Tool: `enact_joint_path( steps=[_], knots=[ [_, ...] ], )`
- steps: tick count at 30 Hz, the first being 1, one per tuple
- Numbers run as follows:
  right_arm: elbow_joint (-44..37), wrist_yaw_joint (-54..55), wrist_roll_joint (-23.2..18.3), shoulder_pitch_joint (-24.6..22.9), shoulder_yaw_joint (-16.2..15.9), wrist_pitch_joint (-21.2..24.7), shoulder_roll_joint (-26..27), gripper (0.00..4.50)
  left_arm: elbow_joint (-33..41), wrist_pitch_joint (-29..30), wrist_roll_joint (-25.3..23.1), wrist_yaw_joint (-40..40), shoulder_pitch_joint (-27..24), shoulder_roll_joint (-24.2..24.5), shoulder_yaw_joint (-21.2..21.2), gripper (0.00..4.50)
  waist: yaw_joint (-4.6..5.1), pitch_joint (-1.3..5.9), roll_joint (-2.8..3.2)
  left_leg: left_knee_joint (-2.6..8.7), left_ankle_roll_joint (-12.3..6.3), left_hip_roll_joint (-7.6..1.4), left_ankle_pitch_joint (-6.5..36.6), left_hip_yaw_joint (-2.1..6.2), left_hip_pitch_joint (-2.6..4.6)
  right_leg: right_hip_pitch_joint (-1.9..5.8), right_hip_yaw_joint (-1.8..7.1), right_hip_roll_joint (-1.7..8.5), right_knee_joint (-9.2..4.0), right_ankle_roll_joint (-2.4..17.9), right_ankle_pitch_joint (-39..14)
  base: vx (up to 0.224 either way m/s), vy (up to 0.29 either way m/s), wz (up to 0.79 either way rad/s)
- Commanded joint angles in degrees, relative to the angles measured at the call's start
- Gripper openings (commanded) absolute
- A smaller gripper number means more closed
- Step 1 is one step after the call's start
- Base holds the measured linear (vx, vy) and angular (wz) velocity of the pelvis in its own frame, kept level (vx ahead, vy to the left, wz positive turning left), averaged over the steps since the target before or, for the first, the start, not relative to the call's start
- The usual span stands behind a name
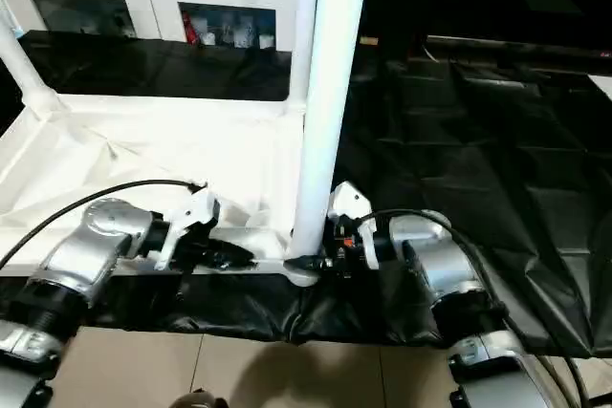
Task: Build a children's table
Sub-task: Rotate leg to tighten
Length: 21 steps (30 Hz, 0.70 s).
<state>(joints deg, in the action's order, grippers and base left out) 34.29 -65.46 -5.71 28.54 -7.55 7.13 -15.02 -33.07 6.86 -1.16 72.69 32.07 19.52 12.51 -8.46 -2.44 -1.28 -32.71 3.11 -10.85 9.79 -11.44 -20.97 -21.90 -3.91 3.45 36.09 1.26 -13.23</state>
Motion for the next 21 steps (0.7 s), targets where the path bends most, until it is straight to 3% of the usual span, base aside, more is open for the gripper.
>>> enact_joint_path(
  steps=[1,3,5,10,12,13,14,16,20,21],
  knots=[
    [0.9,3.8,2.0,0.0,-4.5,-0.7,5.0,2.59,-1.1,-0.4,-0.4,-9.1,2.6,-4.4,-0.1,0.00,0.30,2.78,-0.53,3.50,-1.20,-3.26,10.2,1.76,0.98,2.02,3.25,6.01,-5.19,10.1,-11.7,0.000,0.000,0.00],
    [6.0,16.9,3.9,1.8,-2.3,-1.1,9.1,2.58,-3.5,0.0,-1.6,-16.1,4.9,-7.2,-0.6,0.00,0.85,2.61,-0.41,3.77,-0.12,-3.21,12.1,1.85,1.20,1.74,3.38,6.06,-5.60,9.5,-14.6,0.000,0.000,0.00],
    [6.3,17.9,4.0,1.9,-2.1,-1.1,9.4,2.58,-3.8,0.1,-1.7,-16.7,5.1,-7.5,-0.6,0.00,0.95,2.76,-0.51,3.81,0.53,-3.28,12.6,1.97,1.27,1.89,3.42,6.20,-5.62,9.0,-15.5,0.000,0.000,0.00],
    [10.0,32.2,5.6,4.0,0.5,-1.0,14.7,2.52,-7.1,-0.3,-3.4,-25.7,7.6,-11.6,-1.7,0.00,1.03,3.13,-0.38,3.46,-0.59,-3.00,8.2,1.65,0.96,2.02,3.54,5.72,-4.70,10.0,-5.5,0.000,0.000,0.00],
    [10.8,34.4,6.0,4.3,0.9,-1.6,16.1,2.52,-7.9,-0.9,-3.7,-26.4,7.9,-12.5,-1.7,0.00,0.98,3.15,-0.39,3.38,-0.93,-2.98,7.7,1.65,0.93,2.15,3.47,5.77,-4.60,10.2,-4.2,0.000,0.000,0.00],
    [10.9,33.8,5.5,4.3,1.0,-2.7,17.0,2.85,-7.8,-1.3,-3.5,-26.3,7.6,-13.0,-1.5,0.00,0.94,3.14,-0.37,3.37,-1.10,-2.99,7.8,1.61,0.95,2.13,3.48,5.78,-4.66,10.1,-4.1,0.000,0.000,0.00],
    [10.8,33.1,5.0,4.2,1.1,-2.9,17.1,3.13,-7.6,-1.6,-3.4,-25.7,7.4,-13.1,-1.2,0.00,0.91,3.16,-0.42,3.34,-1.46,-3.02,8.0,1.64,0.89,2.26,3.51,5.91,-4.65,10.0,-3.8,0.000,0.000,0.00],
    [10.4,31.8,4.7,3.9,0.9,-3.2,16.5,3.14,-7.1,-2.7,-3.5,-24.6,6.8,-12.8,-0.5,0.00,0.95,3.04,-0.32,3.45,-1.77,-3.13,8.9,1.65,0.94,2.14,3.50,5.83,-4.81,10.0,-4.5,0.000,0.000,0.00],
    [9.4,30.3,6.8,3.3,-1.0,-5.2,13.0,3.61,-6.9,-5.3,-4.4,-23.9,5.9,-11.9,0.4,0.00,0.80,3.04,-0.36,3.47,-1.52,-3.21,9.5,1.67,1.00,2.19,3.50,5.85,-4.90,9.7,-5.6,0.000,0.000,0.00],
    [6.5,26.9,8.0,1.7,-2.4,-7.1,9.2,3.61,-7.1,-6.8,-5.1,-24.1,5.4,-11.3,0.9,0.00,0.69,3.02,-0.81,3.41,-1.87,-3.20,9.1,1.64,0.97,2.26,3.44,5.81,-4.81,9.6,-5.1,0.000,0.000,0.00]
  ],
)
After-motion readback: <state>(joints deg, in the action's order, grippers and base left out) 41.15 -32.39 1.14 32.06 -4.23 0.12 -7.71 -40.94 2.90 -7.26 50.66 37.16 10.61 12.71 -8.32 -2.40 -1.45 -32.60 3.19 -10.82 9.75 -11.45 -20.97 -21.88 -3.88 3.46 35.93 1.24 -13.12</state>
